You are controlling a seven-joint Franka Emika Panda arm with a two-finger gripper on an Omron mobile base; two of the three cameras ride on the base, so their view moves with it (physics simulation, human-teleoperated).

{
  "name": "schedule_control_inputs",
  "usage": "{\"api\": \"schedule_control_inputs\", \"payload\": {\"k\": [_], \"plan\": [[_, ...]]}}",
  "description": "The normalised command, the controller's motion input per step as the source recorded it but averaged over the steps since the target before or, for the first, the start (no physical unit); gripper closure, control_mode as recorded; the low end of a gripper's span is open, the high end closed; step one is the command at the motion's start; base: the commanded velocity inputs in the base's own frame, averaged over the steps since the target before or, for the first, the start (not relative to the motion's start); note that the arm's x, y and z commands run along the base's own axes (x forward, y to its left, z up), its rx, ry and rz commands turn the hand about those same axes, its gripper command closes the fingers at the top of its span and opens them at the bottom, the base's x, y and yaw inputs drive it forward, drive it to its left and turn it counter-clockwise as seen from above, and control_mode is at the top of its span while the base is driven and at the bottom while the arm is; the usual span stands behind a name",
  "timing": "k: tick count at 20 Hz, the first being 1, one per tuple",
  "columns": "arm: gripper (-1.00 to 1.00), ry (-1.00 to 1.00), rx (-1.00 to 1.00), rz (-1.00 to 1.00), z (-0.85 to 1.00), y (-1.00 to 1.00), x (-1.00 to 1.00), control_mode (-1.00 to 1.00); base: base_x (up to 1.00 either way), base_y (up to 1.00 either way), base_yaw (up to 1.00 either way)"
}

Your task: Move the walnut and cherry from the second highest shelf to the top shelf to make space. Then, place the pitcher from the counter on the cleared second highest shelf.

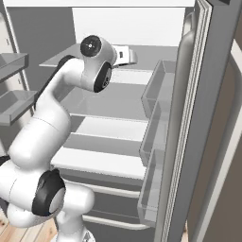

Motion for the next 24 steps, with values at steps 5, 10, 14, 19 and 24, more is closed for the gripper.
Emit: {"api": "schedule_control_inputs", "payload": {"k": [5, 10, 14, 19, 24], "plan": [[1.0, 0.0, 0.01, 0.0, -0.07, -0.01, 0.83, -1.0, 0.0, 0.0, 0.0], [1.0, 0.0, 0.07, 0.0, -0.5, -0.16, 0.93, -1.0, 0.0, 0.0, 0.0], [1.0, 0.0, 0.09, 0.0, -0.5, -0.25, 0.96, -1.0, 0.0, 0.0, 0.0], [-1.0, 0.0, 0.06, 0.0, -0.25, -0.14, 0.94, -1.0, 0.0, 0.0, 0.0], [-1.0, 0.0, 0.02, 0.0, -0.04, -0.04, 0.49, -1.0, 0.0, 0.0, 0.0]]}}
